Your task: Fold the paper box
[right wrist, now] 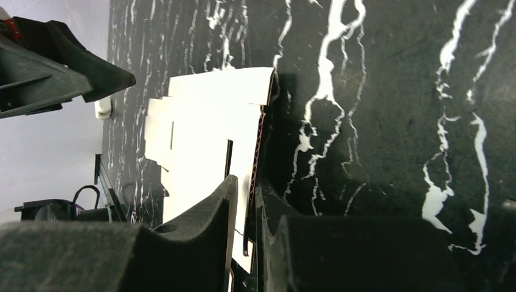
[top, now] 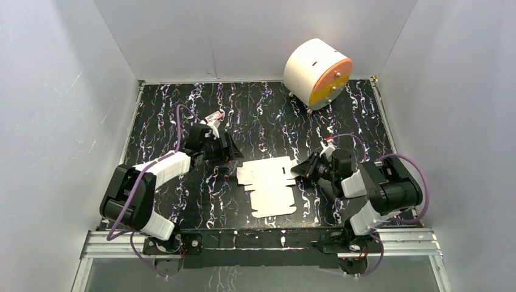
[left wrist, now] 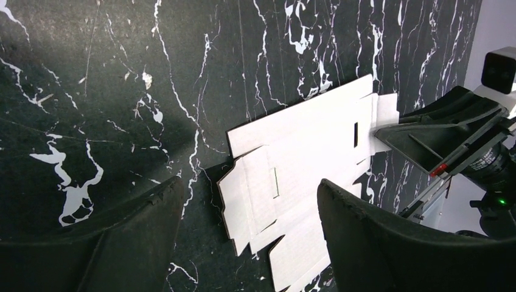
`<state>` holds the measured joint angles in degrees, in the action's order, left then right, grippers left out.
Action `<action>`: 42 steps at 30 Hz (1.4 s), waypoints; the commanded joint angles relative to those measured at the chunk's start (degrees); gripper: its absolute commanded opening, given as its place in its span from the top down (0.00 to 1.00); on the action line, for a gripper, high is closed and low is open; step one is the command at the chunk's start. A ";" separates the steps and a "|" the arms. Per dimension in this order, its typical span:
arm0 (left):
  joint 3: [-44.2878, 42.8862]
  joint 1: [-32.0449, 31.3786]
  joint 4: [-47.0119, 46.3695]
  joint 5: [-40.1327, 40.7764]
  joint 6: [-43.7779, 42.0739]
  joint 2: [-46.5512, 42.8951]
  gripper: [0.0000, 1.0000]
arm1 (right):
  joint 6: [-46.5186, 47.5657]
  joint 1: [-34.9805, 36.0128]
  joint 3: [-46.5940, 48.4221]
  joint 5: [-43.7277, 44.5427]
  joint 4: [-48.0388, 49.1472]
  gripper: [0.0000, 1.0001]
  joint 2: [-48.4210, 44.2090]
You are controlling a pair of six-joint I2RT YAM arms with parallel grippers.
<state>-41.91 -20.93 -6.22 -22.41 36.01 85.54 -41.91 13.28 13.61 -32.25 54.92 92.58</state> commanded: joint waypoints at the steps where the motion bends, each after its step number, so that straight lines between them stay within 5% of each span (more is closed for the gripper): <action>1: -2.08 0.43 1.52 -1.59 -0.76 -1.56 0.23 | 1.00 0.34 0.16 -0.09 0.92 0.75 -5.30; 5: -1.00 0.43 1.21 -1.62 -0.30 -1.99 0.23 | 1.00 0.32 1.67 -0.09 0.92 0.75 -10.04; 6: -0.79 0.45 0.99 -1.75 -0.10 -2.10 0.23 | 6.23 0.33 1.78 0.15 -4.80 0.87 -10.98; 7: -0.65 0.43 0.88 -1.75 -0.07 -2.25 0.23 | 2.22 0.34 2.05 -4.46 0.59 1.00 -12.02; 10: -0.43 0.44 0.77 -1.68 0.01 -2.43 0.22 | 3.41 0.34 2.96 -4.89 -2.73 1.00 -14.41; 13: -0.53 0.43 0.77 -1.96 0.20 -2.31 0.22 | 5.27 0.29 3.61 -3.45 -6.98 0.87 -16.05; 16: -0.26 0.42 0.60 -2.27 0.29 -2.70 0.21 | 6.34 0.34 4.67 -3.28 -9.56 1.00 -16.62; 42: 2.74 0.45 -8.83 -8.82 5.02 -0.23 0.35 | 2.36 0.34 -0.39 -1.12 -2.27 1.00 -20.80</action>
<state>-39.79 -20.73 -13.15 -29.21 39.97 84.20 -38.48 13.37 14.17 -33.36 46.78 72.77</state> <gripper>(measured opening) 0.656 0.019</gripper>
